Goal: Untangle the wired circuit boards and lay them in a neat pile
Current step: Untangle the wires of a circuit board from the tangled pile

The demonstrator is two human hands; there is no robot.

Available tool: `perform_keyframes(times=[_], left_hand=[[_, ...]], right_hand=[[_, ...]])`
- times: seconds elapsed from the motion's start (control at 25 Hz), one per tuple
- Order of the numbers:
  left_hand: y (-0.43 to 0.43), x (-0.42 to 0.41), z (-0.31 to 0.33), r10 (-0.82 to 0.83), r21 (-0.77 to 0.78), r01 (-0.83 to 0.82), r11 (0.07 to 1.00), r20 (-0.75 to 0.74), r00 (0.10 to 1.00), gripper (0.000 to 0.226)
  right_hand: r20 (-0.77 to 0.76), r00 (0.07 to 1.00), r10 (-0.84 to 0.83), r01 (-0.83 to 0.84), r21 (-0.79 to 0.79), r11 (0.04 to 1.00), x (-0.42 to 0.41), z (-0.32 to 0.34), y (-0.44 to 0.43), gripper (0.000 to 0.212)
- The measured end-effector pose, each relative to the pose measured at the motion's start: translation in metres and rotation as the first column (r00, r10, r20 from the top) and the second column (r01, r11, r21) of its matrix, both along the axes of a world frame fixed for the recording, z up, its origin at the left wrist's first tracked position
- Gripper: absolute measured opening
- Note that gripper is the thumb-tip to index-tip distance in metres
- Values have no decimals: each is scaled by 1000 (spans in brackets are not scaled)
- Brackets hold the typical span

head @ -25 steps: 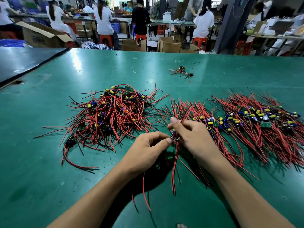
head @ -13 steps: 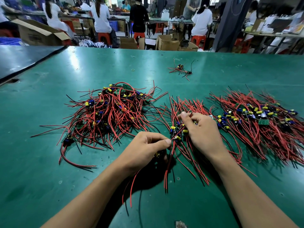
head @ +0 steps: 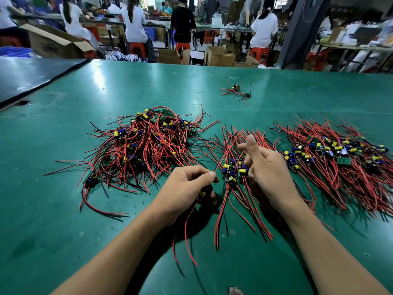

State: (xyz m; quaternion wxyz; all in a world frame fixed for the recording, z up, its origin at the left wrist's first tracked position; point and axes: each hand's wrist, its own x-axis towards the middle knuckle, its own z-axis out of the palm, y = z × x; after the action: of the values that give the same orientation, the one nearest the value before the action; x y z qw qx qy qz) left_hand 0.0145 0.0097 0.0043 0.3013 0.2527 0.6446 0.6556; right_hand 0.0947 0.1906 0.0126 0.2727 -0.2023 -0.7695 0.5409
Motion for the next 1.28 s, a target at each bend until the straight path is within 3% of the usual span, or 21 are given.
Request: perform_keyframes(times=[0.16, 0.36, 0.44, 0.6, 0.72, 0.84, 0.92, 1.08, 1.28], left_hand=[[1, -1, 1, 30, 27, -33, 999, 107, 994, 23], [1, -3, 9, 110, 63, -122, 991, 162, 981, 18], [1, -6, 13, 139, 149, -183, 972, 263, 955, 16], [2, -9, 19, 208, 222, -299, 928, 355, 911, 13], [3, -8, 21, 167, 263, -300, 917, 429, 887, 9], [2, -8, 20, 120, 276, -249, 928, 410, 904, 4], [0, -7, 19, 64, 310, -200, 930, 398, 915, 10], [-5, -8, 19, -96, 350, -41, 936, 366, 926, 33], [-9, -12, 17, -270, 439, 36, 898, 484, 832, 43]], right_hand=[[22, 1000, -12, 7, 180, 984, 2, 4, -4, 30], [39, 998, 54, -64, 322, 945, 0, -6, -12, 8], [78, 986, 148, -167, 393, 904, -1, -11, -17, 10], [129, 953, 274, -302, 447, 842, -3, -15, -31, 41], [28, 945, 327, -319, 316, 893, -3, -12, -43, 39], [-38, 973, 229, -212, 255, 943, -4, -7, -47, 27], [-127, 970, 210, -202, 68, 977, -6, -3, -47, 26], [-205, 937, 283, -335, -296, 895, -4, 7, -47, 23], [-184, 919, 350, -395, -435, 809, 0, 13, -34, 16]])
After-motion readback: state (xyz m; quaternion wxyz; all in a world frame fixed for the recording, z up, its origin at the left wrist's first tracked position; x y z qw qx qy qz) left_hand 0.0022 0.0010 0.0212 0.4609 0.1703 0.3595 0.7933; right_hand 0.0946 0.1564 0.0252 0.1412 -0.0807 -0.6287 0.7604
